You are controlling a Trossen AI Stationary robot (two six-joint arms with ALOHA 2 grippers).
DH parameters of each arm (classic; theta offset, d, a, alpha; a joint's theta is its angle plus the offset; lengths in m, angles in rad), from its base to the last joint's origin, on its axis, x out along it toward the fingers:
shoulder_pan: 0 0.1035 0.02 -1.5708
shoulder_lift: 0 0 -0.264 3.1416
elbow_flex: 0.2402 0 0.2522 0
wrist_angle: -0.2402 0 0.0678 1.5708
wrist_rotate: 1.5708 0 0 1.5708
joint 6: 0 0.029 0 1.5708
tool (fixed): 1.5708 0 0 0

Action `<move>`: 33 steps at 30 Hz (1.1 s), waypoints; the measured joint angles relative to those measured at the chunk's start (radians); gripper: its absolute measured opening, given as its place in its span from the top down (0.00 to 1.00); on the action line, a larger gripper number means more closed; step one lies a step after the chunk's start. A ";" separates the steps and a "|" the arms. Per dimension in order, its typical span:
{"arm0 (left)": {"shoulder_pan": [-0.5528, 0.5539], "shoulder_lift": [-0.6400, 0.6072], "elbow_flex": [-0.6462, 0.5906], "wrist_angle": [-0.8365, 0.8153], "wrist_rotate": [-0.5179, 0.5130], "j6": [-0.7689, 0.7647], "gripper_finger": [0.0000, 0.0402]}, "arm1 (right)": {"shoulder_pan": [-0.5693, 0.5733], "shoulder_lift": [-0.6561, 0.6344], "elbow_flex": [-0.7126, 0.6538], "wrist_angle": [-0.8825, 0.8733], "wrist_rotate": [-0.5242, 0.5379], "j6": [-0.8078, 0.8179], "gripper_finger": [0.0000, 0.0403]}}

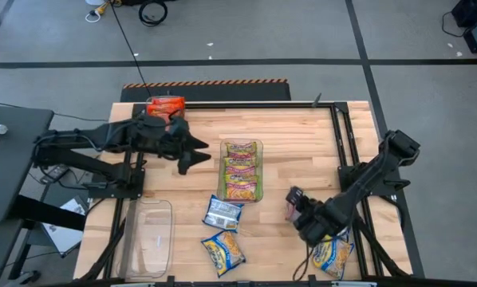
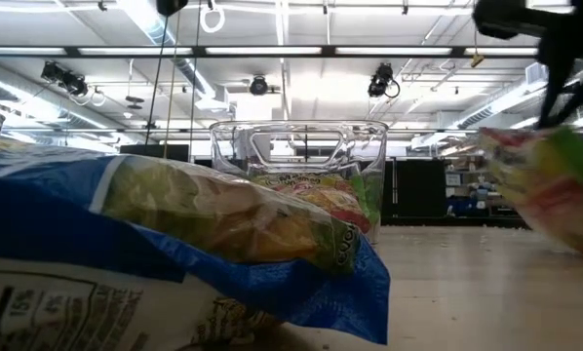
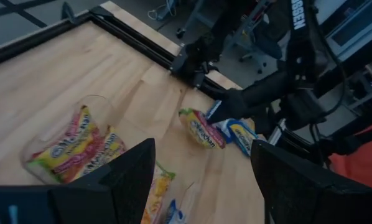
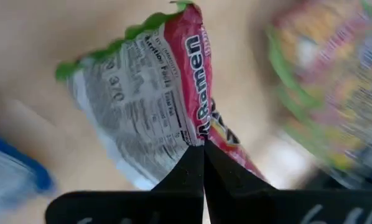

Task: Sort Maruchan noodles
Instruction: Put the green noodle pack into the center transparent bin

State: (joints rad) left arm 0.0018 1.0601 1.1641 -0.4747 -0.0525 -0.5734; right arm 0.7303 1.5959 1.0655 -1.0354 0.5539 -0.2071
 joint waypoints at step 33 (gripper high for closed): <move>-0.071 0.073 0.000 0.044 -0.029 0.038 0.33 | 0.050 0.135 -0.023 0.889 0.192 -0.804 0.99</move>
State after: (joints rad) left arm -0.0696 1.1332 1.1637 -0.4309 -0.0816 -0.5358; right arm 0.7806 1.7314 1.0424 -0.1463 0.7462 -1.0115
